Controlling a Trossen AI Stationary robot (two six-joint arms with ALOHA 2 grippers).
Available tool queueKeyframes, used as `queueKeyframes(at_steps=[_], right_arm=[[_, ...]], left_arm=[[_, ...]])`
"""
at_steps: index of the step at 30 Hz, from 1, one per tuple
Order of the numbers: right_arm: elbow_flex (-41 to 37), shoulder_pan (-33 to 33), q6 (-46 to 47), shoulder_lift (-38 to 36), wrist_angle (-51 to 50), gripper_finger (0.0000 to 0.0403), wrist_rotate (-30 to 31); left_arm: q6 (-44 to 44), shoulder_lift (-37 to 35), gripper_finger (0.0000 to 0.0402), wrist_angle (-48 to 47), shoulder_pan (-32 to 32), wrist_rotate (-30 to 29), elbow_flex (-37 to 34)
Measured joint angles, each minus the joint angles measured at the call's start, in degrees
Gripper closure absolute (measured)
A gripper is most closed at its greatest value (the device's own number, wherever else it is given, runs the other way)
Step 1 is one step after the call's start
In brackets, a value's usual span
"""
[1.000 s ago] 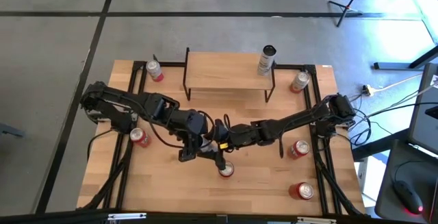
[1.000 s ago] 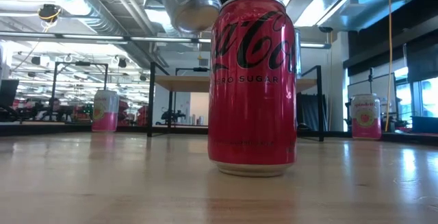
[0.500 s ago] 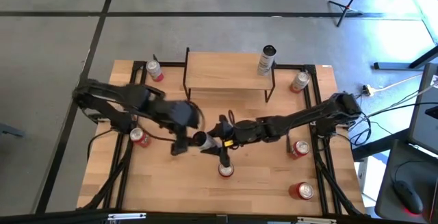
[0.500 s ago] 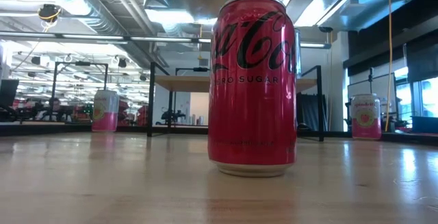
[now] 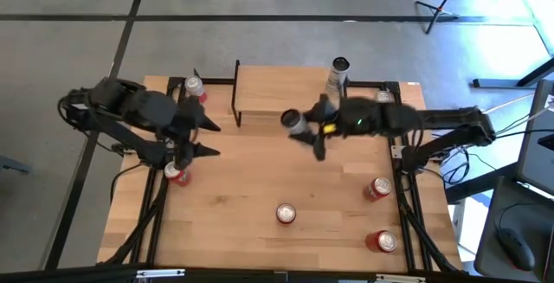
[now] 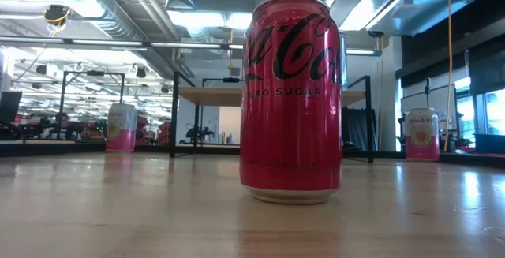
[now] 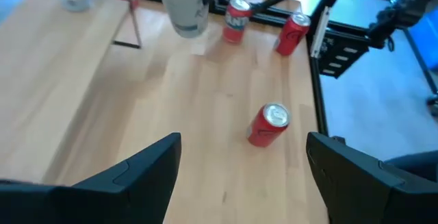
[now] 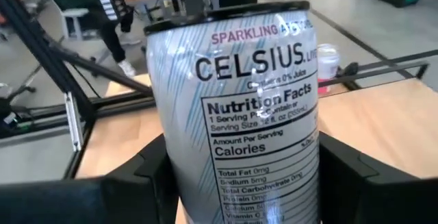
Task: Place canned beverage on shelf
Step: Put the white-blue soda can on the shelf aligned with the other white-blue soda can
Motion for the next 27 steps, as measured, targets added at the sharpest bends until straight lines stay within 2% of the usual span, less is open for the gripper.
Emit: queueKeyframes(at_steps=[5, 8, 12, 17, 23, 27], right_arm=[[-5.24, -7.41, -2.73, -5.48, 1.04, 0.0176, -5.7], [-10.75, -12.61, -3.92, -8.16, 5.29, 0.0175, -10.1], [-18.57, -21.15, -4.18, -11.8, 11.26, 0.0175, -18.4], [-26.79, -31.75, -4.22, -16.2, 17.1, 0.0174, -25.88], [-30.87, -39.52, -7.5, -17.96, 18.78, 0.0174, -32.73], [-32.14, -42.86, -9.11, -17.96, 21.02, 0.0174, -37.5]], left_arm=[[-0.16, -0.79, 0.0099, 0.07, 0.0, -2.51, 0.0], [0.13, -0.58, 0.0099, 0.46, 0.0, -5.34, -0.05], [-0.08, 0.33, 0.0099, 2.25, 0.0, -12.34, -0.07], [-0.96, 1.41, 0.0099, 5.14, 0.48, -20.85, -0.07], [-0.96, 3.73, 0.0099, 6.92, 1.93, -26.51, -0.07], [-0.96, 5.71, 0.0099, 7.51, 3.4, -27.21, -0.07]])
